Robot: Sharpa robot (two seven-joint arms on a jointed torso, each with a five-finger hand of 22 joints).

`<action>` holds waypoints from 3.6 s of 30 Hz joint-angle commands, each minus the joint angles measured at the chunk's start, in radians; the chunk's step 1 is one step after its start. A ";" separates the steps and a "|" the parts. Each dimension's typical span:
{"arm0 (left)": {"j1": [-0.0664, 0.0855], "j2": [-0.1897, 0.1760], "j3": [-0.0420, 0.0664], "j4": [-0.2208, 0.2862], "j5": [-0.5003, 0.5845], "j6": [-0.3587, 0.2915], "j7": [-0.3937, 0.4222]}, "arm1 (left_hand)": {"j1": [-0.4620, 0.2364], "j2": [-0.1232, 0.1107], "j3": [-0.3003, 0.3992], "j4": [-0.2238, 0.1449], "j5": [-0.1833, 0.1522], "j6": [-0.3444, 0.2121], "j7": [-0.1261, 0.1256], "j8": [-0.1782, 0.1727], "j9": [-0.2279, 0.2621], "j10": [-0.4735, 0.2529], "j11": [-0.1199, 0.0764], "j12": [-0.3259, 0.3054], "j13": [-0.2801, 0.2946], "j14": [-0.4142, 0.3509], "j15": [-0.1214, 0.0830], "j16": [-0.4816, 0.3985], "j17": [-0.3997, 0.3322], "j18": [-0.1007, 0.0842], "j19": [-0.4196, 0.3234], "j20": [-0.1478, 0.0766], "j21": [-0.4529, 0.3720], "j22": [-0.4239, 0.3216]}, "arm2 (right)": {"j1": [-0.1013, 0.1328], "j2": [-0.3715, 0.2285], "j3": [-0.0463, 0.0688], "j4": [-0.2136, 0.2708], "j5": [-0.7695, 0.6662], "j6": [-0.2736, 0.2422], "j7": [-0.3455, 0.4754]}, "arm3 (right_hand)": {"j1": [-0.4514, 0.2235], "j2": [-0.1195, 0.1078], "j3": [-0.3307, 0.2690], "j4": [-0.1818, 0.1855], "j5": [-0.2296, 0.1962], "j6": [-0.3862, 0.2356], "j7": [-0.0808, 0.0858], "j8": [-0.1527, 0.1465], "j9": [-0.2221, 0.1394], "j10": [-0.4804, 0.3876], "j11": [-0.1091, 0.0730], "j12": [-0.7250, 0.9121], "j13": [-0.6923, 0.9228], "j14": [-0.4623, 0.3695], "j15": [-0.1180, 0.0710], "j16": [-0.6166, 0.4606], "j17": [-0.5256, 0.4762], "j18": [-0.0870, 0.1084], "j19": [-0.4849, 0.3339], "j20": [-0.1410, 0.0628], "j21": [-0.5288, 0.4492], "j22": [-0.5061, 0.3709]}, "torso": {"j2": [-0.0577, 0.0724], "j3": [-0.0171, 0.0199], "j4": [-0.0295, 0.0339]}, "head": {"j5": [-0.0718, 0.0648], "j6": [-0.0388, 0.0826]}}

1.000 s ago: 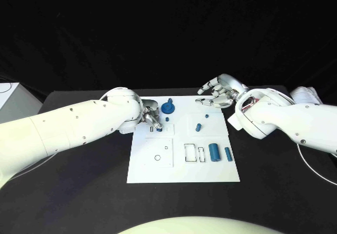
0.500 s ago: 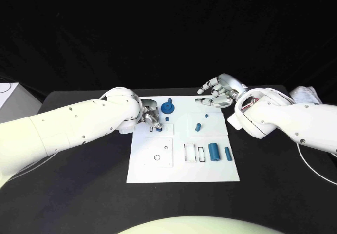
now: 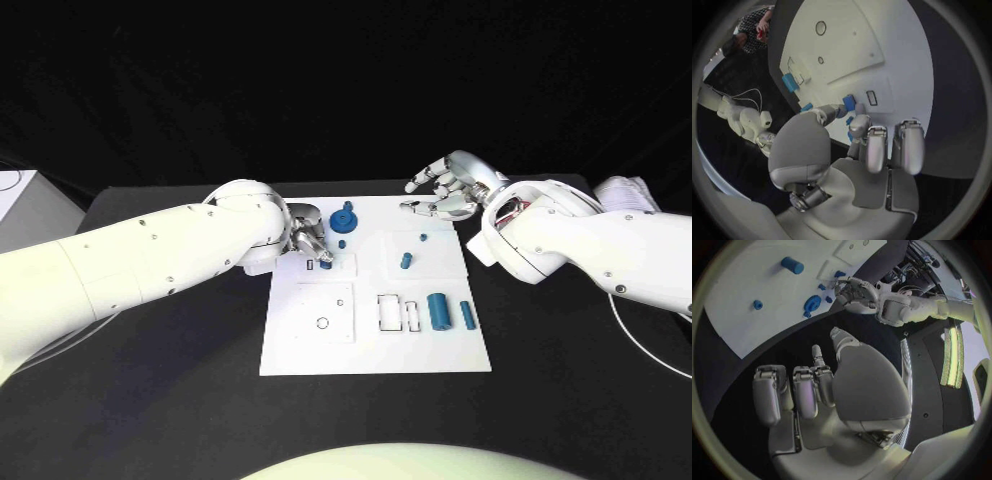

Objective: Assemble the parts on the task board

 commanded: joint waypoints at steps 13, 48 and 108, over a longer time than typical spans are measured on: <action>-0.004 0.002 -0.003 -0.001 0.032 -0.006 -0.014 | -0.027 0.003 -0.132 0.084 -0.006 0.026 0.004 -0.032 -0.003 -0.007 0.000 -0.003 0.007 0.106 -0.004 0.004 0.263 -0.004 -0.006 -0.002 -0.009 0.051 | 0.000 -0.001 0.001 0.000 -0.002 0.009 0.004 | -0.015 0.001 -0.004 0.004 0.006 -0.010 0.001 0.005 0.001 0.020 0.002 -0.006 0.186 0.088 0.002 -0.006 0.189 0.007 0.063 0.005 -0.009 0.204 | 0.000 -0.0003 0.0002 | -0.002 0.000; -0.005 -0.012 0.004 0.007 0.046 -0.073 -0.027 | -0.084 0.037 -0.375 0.167 -0.399 0.048 0.007 -0.077 0.011 -0.005 0.004 -0.002 0.022 0.106 0.000 0.004 0.263 -0.004 -0.003 0.002 -0.011 0.056 | -0.001 -0.001 0.001 -0.003 -0.002 0.007 0.007 | -0.031 0.003 -0.012 0.004 0.001 -0.015 0.001 0.006 0.000 0.015 0.003 -0.013 0.181 0.086 0.003 -0.009 0.182 0.009 0.059 0.005 -0.018 0.199 | -0.001 -0.0014 -0.0009 | -0.003 0.006; 0.056 0.105 0.079 -0.351 0.174 0.043 -0.005 | 0.026 0.080 -0.412 0.166 -0.388 -0.032 0.058 -0.177 -0.050 -0.077 0.049 -0.028 -0.031 0.098 0.040 -0.007 0.248 0.009 -0.046 0.033 -0.041 0.001 | -0.003 0.018 0.001 -0.032 0.008 -0.003 0.014 | -0.035 0.006 -0.016 0.003 0.000 -0.019 0.001 0.007 -0.001 0.012 0.003 -0.016 0.178 0.085 0.003 -0.011 0.178 0.010 0.057 0.005 -0.022 0.196 | 0.030 -0.0058 -0.0103 | 0.013 0.064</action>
